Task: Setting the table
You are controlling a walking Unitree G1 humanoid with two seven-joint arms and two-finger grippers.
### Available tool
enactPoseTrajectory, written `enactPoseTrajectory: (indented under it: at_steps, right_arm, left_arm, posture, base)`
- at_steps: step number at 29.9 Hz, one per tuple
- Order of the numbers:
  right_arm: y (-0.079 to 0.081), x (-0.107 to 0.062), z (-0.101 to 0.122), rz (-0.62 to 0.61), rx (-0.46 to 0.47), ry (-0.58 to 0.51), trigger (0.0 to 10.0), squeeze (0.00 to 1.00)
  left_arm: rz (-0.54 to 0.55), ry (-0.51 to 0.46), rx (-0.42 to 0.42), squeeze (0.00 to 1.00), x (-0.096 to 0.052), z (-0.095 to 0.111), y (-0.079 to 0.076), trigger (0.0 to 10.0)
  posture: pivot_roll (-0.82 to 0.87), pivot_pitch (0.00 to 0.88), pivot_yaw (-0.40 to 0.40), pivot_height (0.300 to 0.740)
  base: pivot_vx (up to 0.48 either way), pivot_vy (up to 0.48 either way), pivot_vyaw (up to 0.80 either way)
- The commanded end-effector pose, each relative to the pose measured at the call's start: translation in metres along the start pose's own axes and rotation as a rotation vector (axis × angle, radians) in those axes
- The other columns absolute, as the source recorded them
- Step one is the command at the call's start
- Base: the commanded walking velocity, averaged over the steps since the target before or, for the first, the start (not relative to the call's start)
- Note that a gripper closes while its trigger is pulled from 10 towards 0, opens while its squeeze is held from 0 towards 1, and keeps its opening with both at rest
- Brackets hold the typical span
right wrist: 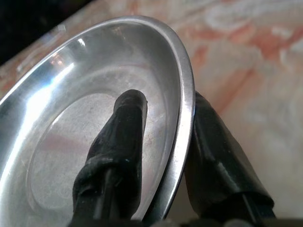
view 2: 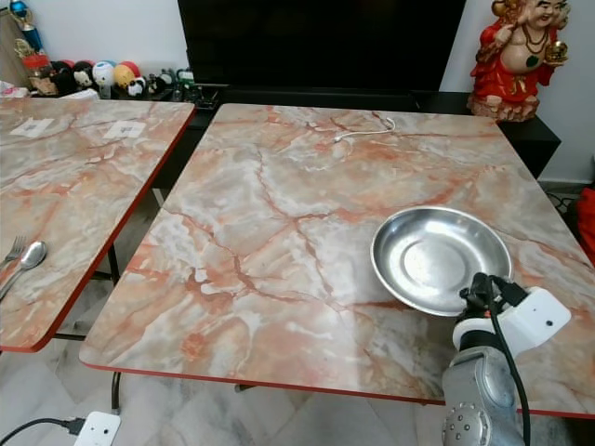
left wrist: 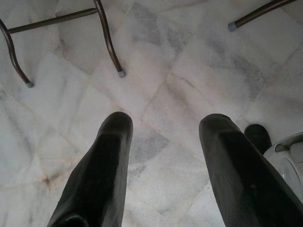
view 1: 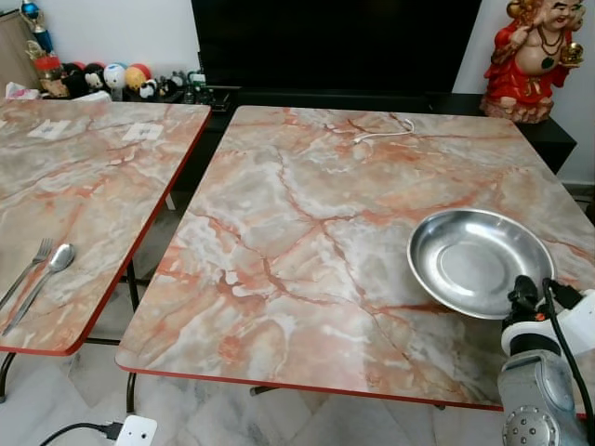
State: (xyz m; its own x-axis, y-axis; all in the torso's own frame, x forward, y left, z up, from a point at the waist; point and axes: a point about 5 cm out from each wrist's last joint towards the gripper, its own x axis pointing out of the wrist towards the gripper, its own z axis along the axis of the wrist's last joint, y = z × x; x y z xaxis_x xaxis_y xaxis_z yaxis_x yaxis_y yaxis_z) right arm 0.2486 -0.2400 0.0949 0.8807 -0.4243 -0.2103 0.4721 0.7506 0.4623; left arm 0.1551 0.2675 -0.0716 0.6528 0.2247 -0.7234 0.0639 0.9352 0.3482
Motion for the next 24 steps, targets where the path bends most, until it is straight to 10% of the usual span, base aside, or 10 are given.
enactPoseTrajectory:
  at_steps: [1,23,24]
  right_arm:
    - [0.002,0.0,-0.004,0.011,0.005,0.032,10.0,0.0]
    - [-0.003,-0.017,-0.028,-0.044,-0.046,0.138,10.0,0.0]
    - [-0.004,-0.017,-0.027,-0.05,-0.046,0.134,10.0,0.2]
  left_arm:
    - [0.001,0.02,0.021,0.0,-0.001,-0.004,0.002,10.0]
    - [-0.004,0.018,0.031,0.0,-0.001,-0.004,0.002,10.0]
    - [-0.004,0.017,0.03,0.0,-0.001,-0.004,0.001,10.0]
  posture:
    - [0.08,0.0,-0.012,0.74]
    - [0.08,0.001,-0.016,0.74]
    - [0.08,0.002,-0.019,0.74]
  base:
    - [0.0,0.0,0.0]
    - [0.0,0.0,0.0]
    - [0.0,0.0,0.0]
